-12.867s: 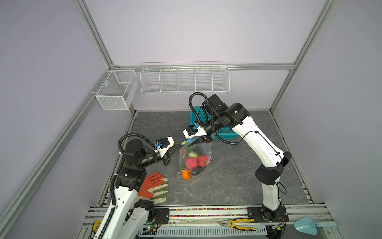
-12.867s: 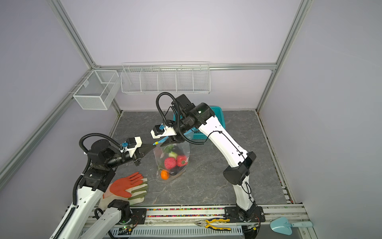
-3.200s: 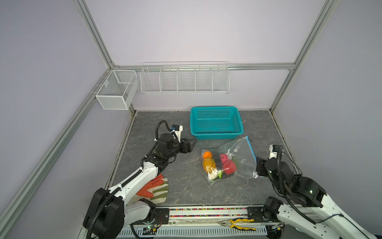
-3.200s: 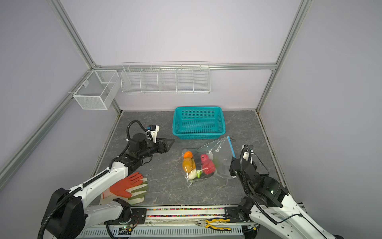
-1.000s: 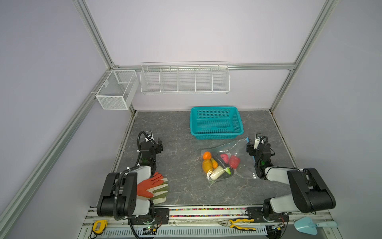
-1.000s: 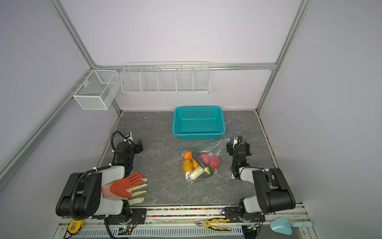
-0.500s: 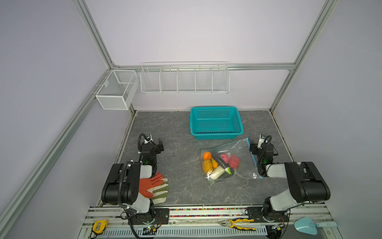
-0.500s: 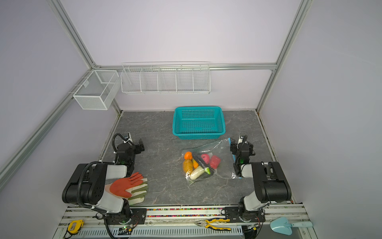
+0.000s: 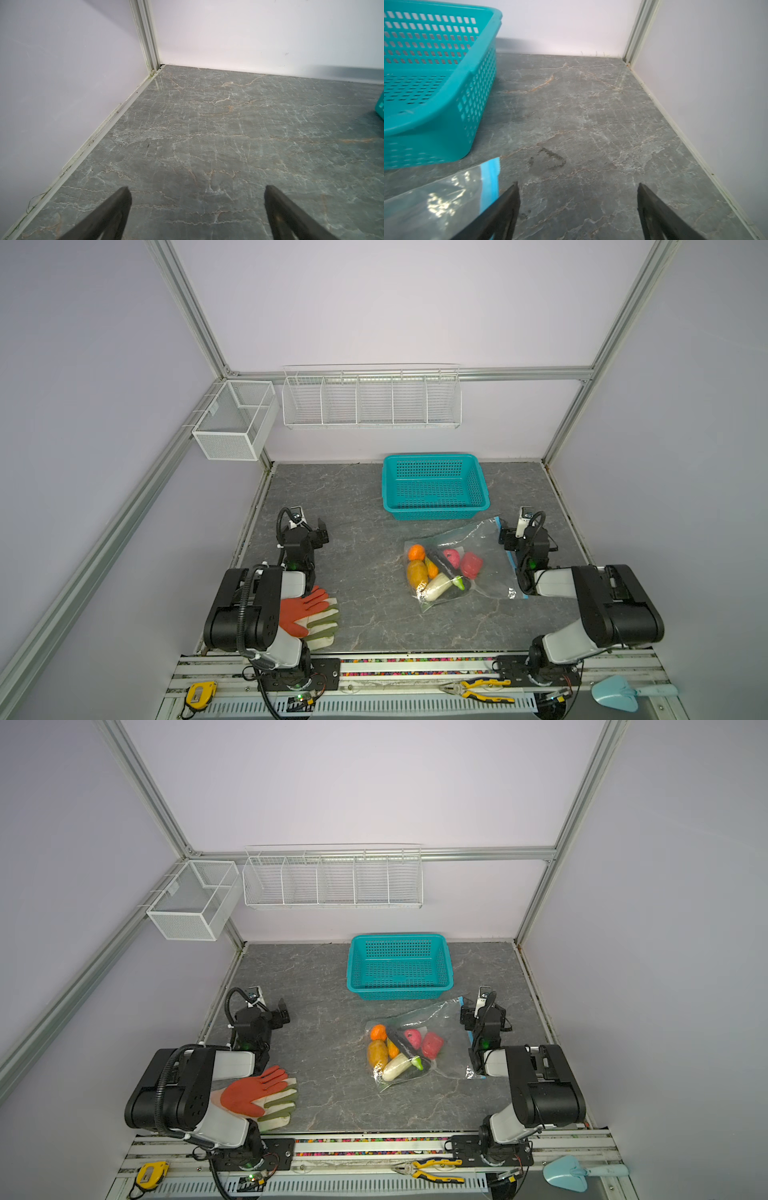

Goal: Place the food in the zip-top bag and seal the zipper

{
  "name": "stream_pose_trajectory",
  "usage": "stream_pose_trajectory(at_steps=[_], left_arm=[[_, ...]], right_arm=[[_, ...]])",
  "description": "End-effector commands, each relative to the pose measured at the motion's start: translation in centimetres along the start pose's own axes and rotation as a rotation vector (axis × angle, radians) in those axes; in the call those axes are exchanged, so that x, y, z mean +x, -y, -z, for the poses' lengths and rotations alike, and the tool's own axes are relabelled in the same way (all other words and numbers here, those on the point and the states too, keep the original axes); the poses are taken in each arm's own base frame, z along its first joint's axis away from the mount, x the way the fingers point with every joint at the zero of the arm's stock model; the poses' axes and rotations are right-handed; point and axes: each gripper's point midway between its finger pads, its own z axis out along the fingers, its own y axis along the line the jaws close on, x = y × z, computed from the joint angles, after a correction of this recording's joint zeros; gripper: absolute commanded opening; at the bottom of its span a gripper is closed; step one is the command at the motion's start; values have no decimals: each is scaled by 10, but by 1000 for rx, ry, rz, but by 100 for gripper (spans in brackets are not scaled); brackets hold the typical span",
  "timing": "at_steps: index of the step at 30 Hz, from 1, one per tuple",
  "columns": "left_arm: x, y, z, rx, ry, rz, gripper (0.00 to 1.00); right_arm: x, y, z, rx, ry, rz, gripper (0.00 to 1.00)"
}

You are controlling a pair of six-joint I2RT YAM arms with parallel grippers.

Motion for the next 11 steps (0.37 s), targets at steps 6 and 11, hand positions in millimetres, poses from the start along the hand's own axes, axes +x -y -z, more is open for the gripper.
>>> stream_pose_trajectory(at_steps=[6, 11], left_arm=[[-10, -2, -4, -9, 29, 19, 99], [-10, -2, -3, -7, 34, 18, 99]], right_arm=[[-3, -11, -3, -82, -3, 9, 89], [-3, -10, -2, -88, 1, 1, 89]])
